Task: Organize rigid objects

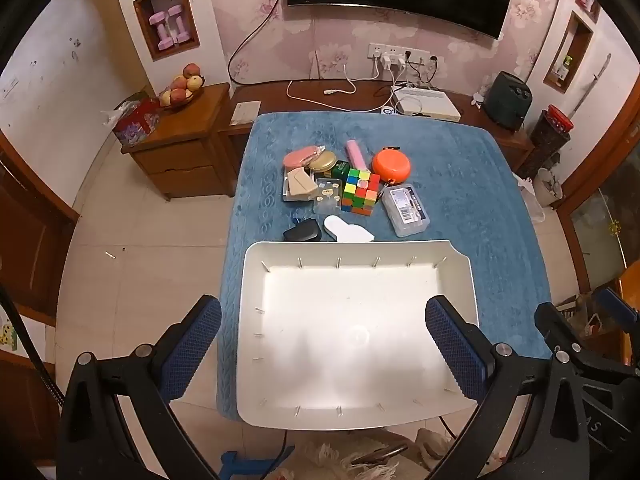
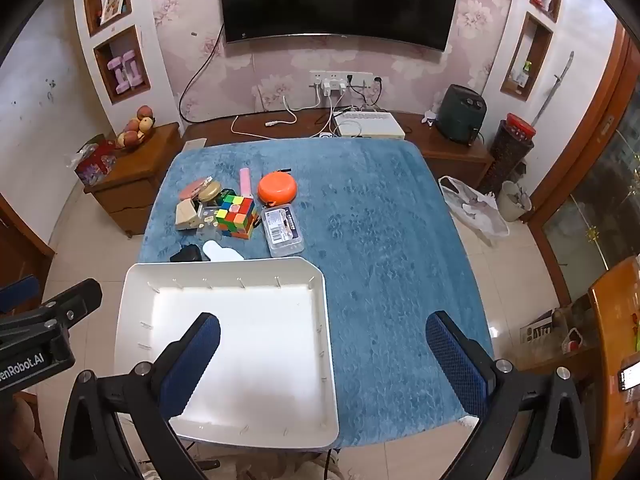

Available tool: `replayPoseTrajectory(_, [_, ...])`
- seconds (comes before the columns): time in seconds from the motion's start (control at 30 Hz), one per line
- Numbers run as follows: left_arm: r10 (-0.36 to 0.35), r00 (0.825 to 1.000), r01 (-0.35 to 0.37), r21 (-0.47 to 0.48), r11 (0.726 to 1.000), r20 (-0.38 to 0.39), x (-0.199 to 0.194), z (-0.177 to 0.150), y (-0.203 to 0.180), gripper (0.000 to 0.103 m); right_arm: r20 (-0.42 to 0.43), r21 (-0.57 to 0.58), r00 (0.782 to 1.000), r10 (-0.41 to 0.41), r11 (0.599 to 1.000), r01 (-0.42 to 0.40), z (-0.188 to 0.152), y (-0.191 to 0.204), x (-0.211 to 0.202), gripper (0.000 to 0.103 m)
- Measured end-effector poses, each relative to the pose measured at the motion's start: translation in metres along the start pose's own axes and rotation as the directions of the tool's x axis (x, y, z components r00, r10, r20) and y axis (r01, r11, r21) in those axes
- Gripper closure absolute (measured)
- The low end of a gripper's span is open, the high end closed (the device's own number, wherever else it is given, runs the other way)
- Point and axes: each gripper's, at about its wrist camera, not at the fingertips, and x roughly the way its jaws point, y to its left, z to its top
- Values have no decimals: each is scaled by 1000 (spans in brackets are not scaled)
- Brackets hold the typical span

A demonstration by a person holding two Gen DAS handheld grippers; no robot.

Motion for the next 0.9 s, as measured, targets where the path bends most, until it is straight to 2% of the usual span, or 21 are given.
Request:
replayPoseTrajectory(0.13, [-15, 1000, 15, 0, 1000, -3, 1, -2, 7, 1, 7, 0, 1000, 0, 1000, 0, 1, -1, 0, 0])
replayPoseTrajectory(0.23, [25, 1000, -25, 12, 1000, -7, 0, 0, 1, 1, 9, 0, 1000, -1, 1000, 1, 1, 0, 1, 0])
replayPoseTrajectory(0.9, [35, 999, -34, 19, 999, -35, 15, -2, -5, 1, -19, -5, 999, 35, 999, -35, 7, 2, 11, 0])
